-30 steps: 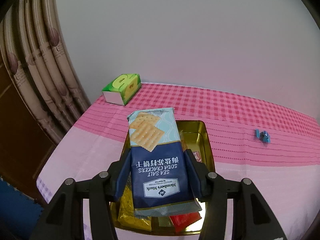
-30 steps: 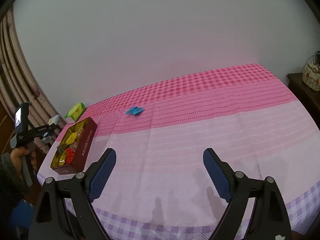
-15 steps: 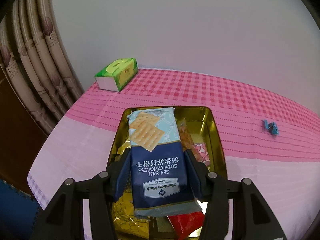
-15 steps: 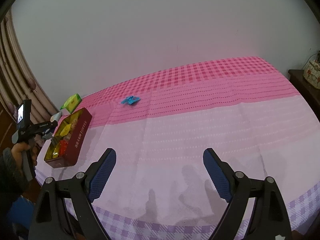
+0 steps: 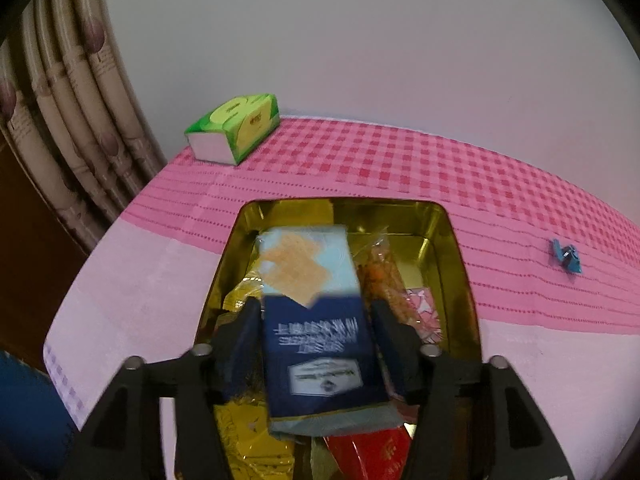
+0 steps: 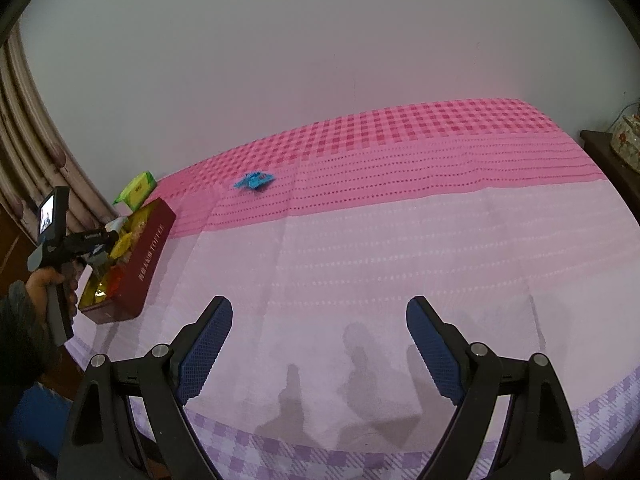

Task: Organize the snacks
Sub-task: 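Carry the cracker pack over the gold tin and open the left gripper, then reach the right gripper to the blue wrapped candy and grasp it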

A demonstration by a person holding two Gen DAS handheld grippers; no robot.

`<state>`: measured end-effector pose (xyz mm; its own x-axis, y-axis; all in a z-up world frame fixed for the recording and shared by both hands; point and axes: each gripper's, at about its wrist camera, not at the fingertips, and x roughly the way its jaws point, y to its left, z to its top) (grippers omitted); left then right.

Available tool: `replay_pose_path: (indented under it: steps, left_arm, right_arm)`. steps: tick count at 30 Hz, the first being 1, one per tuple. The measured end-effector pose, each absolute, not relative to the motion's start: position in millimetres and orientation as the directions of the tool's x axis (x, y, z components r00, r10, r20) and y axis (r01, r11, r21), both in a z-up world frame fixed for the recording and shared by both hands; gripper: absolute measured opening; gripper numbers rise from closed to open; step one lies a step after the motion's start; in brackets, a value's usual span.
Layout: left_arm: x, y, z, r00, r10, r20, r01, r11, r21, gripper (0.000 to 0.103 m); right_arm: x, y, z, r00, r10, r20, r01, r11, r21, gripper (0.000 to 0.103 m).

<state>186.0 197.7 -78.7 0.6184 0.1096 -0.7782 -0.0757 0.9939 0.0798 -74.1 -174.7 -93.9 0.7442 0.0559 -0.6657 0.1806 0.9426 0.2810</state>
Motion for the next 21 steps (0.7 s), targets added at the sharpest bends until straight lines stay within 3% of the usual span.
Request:
replay_pose_path:
  steps: [7, 12, 17, 21]
  left_arm:
    - [147.1, 214.4, -41.4, 0.727, -0.002, -0.687, -0.013, 1.0, -0.017, 0.066]
    - [74.7, 222.1, -26.1, 0.755, -0.087, -0.65, 0.08, 0.996, -0.041, 0.074]
    - [15.9, 223.6, -54.9, 0.715, -0.16, -0.681, 0.131, 0.987, -0.094, 0.074]
    - [11.6, 214.8, -67.9, 0.665, -0.216, -0.715, 0.161, 0.976, -0.145, 0.074]
  right_arm:
    - [-61.8, -167.0, -107.9, 0.726, 0.077, -0.684, 0.14, 0.956, 0.256, 0.087]
    - [-21.8, -156.6, -120.5, 0.686, 0.079, -0.724, 0.117, 0.969, 0.216, 0.087]
    - [56.4, -127.6, -115.7, 0.669, 0.072, -0.74, 0.019, 0.993, 0.115, 0.087]
    - [132.2, -103.4, -114.0, 0.658, 0.081, -0.749, -0.079, 0.996, 0.038, 0.087]
